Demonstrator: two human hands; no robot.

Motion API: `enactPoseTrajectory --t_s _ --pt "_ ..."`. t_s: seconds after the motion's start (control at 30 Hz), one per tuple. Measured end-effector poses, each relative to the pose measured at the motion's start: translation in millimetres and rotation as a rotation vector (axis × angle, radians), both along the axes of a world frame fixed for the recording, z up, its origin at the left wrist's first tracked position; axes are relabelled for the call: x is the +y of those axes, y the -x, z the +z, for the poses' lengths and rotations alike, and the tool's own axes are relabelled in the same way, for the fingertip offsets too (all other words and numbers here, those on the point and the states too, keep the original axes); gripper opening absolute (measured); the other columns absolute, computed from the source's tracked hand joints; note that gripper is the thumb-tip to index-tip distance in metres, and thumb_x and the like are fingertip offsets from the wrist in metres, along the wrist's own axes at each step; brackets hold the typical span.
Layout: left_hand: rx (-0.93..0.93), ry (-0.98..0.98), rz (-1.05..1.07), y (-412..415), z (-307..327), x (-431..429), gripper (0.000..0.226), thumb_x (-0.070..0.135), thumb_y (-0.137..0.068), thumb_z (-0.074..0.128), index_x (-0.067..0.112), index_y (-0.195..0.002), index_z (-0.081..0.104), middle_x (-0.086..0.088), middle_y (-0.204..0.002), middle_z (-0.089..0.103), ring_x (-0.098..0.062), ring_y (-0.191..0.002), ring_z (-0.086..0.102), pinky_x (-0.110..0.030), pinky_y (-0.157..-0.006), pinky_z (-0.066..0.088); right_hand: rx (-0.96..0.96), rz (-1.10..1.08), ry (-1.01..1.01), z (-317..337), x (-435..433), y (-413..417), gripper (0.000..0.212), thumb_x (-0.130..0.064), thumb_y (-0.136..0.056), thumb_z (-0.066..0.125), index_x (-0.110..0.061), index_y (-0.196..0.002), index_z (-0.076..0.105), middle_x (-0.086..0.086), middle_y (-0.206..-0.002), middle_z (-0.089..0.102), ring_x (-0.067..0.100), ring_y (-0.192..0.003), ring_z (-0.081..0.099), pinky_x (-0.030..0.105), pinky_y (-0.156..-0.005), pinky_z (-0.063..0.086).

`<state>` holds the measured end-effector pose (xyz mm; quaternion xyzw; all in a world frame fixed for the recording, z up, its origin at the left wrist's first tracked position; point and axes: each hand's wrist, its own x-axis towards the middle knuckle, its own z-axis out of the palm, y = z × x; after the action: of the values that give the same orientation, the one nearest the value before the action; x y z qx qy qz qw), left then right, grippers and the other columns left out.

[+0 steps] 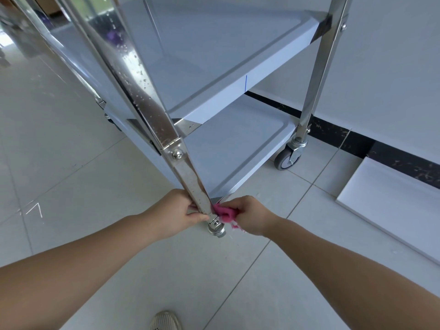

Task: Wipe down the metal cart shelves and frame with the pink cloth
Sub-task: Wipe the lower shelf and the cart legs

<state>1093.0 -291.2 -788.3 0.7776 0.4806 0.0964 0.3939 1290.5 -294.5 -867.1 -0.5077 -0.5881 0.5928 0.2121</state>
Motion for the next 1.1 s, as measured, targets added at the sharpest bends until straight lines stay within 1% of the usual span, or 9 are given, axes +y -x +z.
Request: enactPoseTrajectory --t_s 0.07,0.13,0.23,0.4,0.57,0.7,0.9,1.03,1.1 --pt "0.033 -0.016 0.022 0 0 -1 0.019 0.016 -0.083 0.069 0.034 -0.075 0.064 0.021 -0.076 0.065 0.004 -0.081 0.063 -0.02 -0.08 0.047 0.026 0.042 0.023 9 4 -4 0.03 -0.003 -0.086 0.061 -0.023 -0.103 0.075 -0.006 -0.071 0.069 0.003 -0.056 0.054 0.017 -0.05 0.043" --pt "0.107 -0.028 0.068 3 -3 -2 0.007 0.026 -0.081 0.07 0.025 -0.075 0.067 0.016 -0.072 0.067 0.003 -0.073 0.063 -0.022 -0.075 0.051 0.086 0.054 0.029 15 9 -11 0.037 0.001 -0.079 0.056 -0.026 -0.093 0.077 0.018 -0.082 0.07 0.022 -0.065 0.059 0.039 -0.06 0.051" --pt "0.361 -0.061 0.059 4 -7 -4 0.037 0.044 -0.082 0.064 0.01 -0.068 0.06 -0.002 -0.06 0.058 -0.006 -0.053 0.047 -0.025 -0.057 0.043 0.183 -0.006 0.042 20 18 -21 0.057 0.008 -0.064 0.041 -0.028 -0.087 0.078 0.024 -0.086 0.07 0.045 -0.077 0.063 0.06 -0.069 0.049" --pt "0.576 -0.017 -0.099 -8 -8 -17 0.04 0.04 -0.087 0.054 0.005 -0.07 0.059 -0.004 -0.064 0.049 -0.013 -0.055 0.04 -0.026 -0.053 0.034 0.38 -0.156 0.066 22 29 -44 0.056 0.009 -0.054 0.038 -0.015 -0.087 0.076 0.016 -0.087 0.07 0.03 -0.088 0.064 0.047 -0.081 0.051" --pt "0.453 -0.008 -0.132 -40 -11 -37 0.014 0.027 -0.09 0.051 0.015 -0.094 0.056 0.001 -0.092 0.064 -0.009 -0.076 0.057 -0.023 -0.071 0.047 0.535 -0.311 0.115 32 32 -77 0.054 0.006 -0.053 0.042 0.003 -0.101 0.066 0.017 -0.083 0.065 0.028 -0.081 0.063 0.034 -0.071 0.052" --pt "0.48 -0.073 -0.273 -83 -14 -43 0.027 0.03 -0.094 0.041 0.024 -0.12 0.047 0.006 -0.11 0.06 -0.015 -0.096 0.055 -0.027 -0.086 0.045 0.59 -0.397 0.07 56 36 -116 0.045 0.007 -0.059 0.044 0.001 -0.097 0.066 0.015 -0.08 0.065 0.027 -0.077 0.063 0.038 -0.074 0.052" --pt "0.413 -0.293 -0.335 -168 5 -8 0.024 0.022 -0.094 0.038 0.014 -0.114 0.048 -0.002 -0.107 0.06 -0.026 -0.094 0.057 -0.037 -0.08 0.049 0.593 -0.641 -0.137 101 30 -184 0.049 0.022 -0.076 0.031 -0.006 -0.084 0.071 0.01 -0.074 0.066 0.023 -0.071 0.063 0.032 -0.07 0.055" --pt "0.397 -0.378 -0.42 -214 9 -4 0.003 0.016 -0.092 0.038 0.016 -0.095 0.04 -0.003 -0.099 0.057 -0.025 -0.081 0.05 -0.031 -0.065 0.039 0.549 -0.85 -0.233 133 26 -215 0.05 0.022 -0.075 0.027 -0.005 -0.082 0.069 0.01 -0.07 0.065 0.024 -0.068 0.062 0.037 -0.073 0.051" --pt "0.359 -0.426 -0.424 -231 15 6 0.012 0.014 -0.092 0.038 0.016 -0.101 0.044 -0.002 -0.101 0.057 -0.025 -0.087 0.054 -0.03 -0.065 0.036 0.519 -0.923 -0.283 156 27 -225 0.049 0.021 -0.074 0.027 -0.005 -0.083 0.068 0.009 -0.067 0.063 0.022 -0.065 0.06 0.035 -0.069 0.051"
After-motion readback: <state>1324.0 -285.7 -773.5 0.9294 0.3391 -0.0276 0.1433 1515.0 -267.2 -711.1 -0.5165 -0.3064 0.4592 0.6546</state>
